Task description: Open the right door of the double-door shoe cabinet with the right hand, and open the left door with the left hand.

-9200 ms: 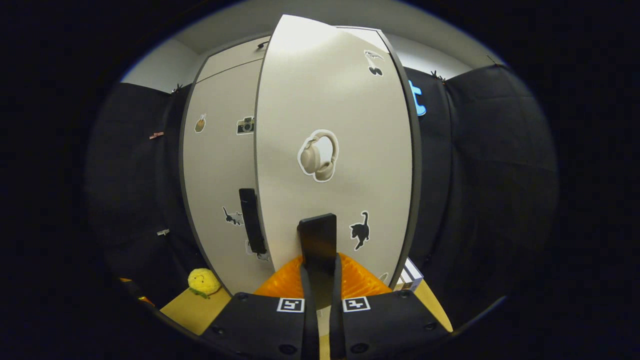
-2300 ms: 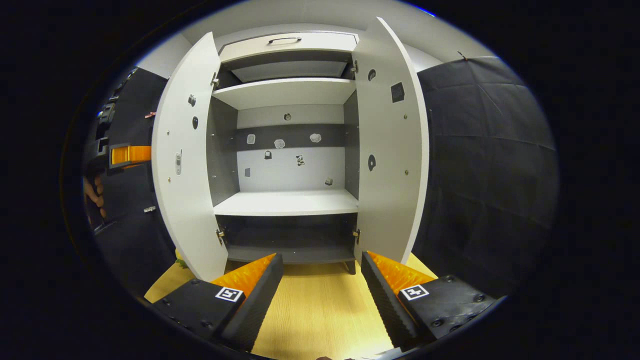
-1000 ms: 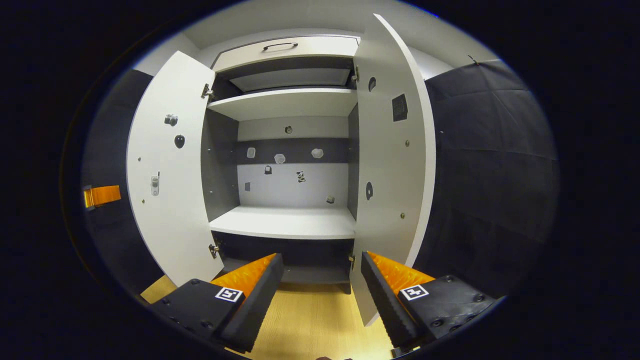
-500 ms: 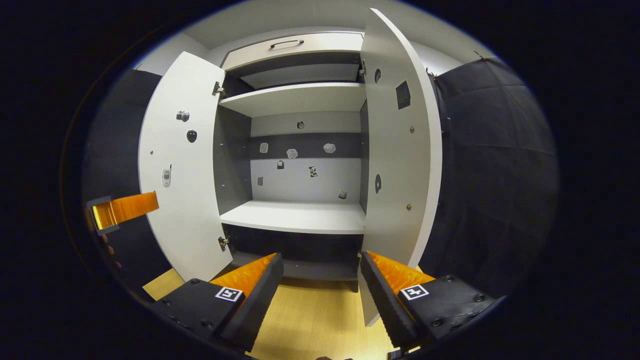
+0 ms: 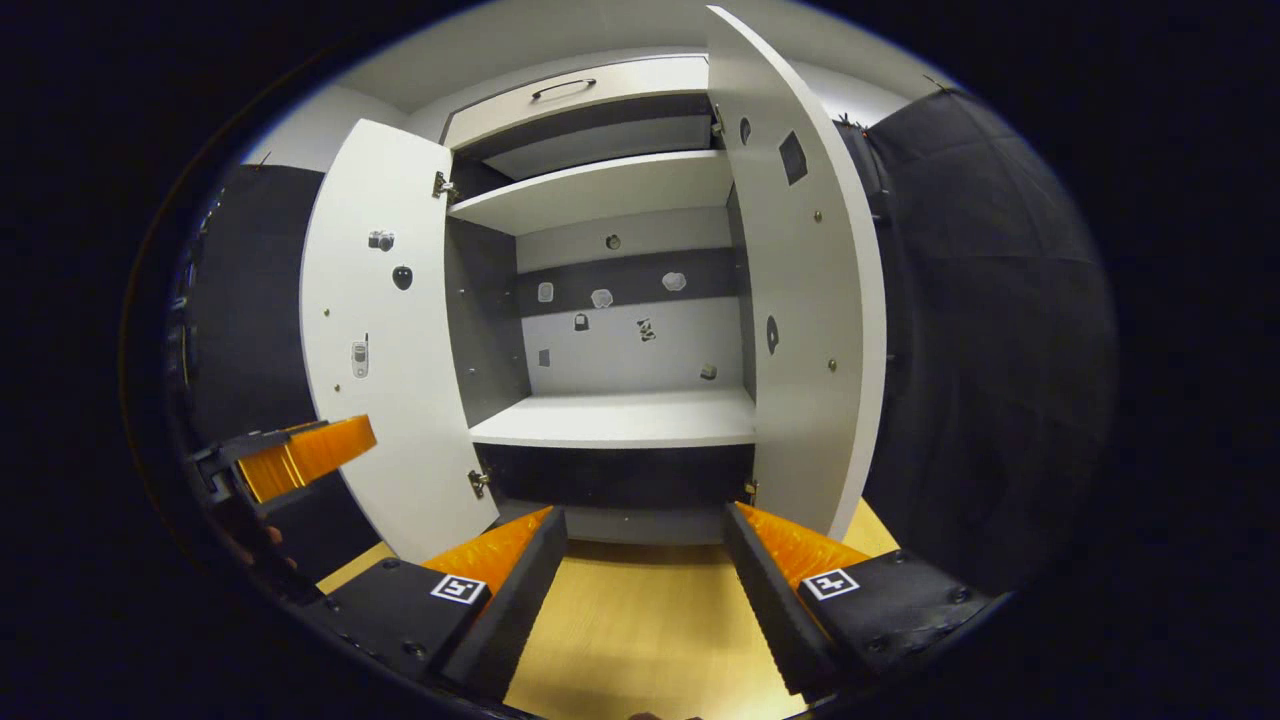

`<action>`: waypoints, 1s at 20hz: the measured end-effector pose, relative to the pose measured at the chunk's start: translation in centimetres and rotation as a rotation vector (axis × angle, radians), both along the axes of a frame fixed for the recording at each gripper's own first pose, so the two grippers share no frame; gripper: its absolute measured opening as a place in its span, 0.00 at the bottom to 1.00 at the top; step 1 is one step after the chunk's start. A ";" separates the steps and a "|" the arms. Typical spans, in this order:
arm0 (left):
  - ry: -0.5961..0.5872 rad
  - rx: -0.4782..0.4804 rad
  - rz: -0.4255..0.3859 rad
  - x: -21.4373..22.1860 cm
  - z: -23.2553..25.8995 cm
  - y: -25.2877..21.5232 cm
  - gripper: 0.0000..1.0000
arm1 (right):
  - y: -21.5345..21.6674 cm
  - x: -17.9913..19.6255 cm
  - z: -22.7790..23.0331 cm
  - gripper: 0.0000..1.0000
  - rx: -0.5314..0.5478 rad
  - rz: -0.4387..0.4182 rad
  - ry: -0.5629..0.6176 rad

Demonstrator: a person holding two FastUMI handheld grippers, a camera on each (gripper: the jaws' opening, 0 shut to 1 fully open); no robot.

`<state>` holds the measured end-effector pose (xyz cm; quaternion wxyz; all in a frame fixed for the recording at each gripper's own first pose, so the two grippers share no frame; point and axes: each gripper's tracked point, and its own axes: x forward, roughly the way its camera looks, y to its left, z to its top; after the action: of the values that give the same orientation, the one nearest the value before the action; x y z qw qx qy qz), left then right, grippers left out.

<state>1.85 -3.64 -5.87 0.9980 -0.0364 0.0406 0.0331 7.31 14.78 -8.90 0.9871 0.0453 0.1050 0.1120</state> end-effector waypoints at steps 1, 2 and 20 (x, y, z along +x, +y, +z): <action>0.003 -0.004 -0.003 -0.1 -0.2 -0.3 0.95 | -0.2 0.0 -0.1 0.98 -0.007 0.000 0.000; 0.003 -0.002 -0.007 -0.1 -0.2 -0.5 0.95 | -0.4 0.1 -0.2 0.99 -0.012 -0.003 -0.002; -0.022 0.054 -0.070 -0.7 0.5 -2.5 0.95 | -1.0 -0.9 0.2 0.98 -0.007 -0.014 -0.021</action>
<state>1.14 -6.13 -5.38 0.9995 -0.0081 0.0302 -0.0009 6.44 13.74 -8.73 0.9891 0.0415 0.0947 0.1050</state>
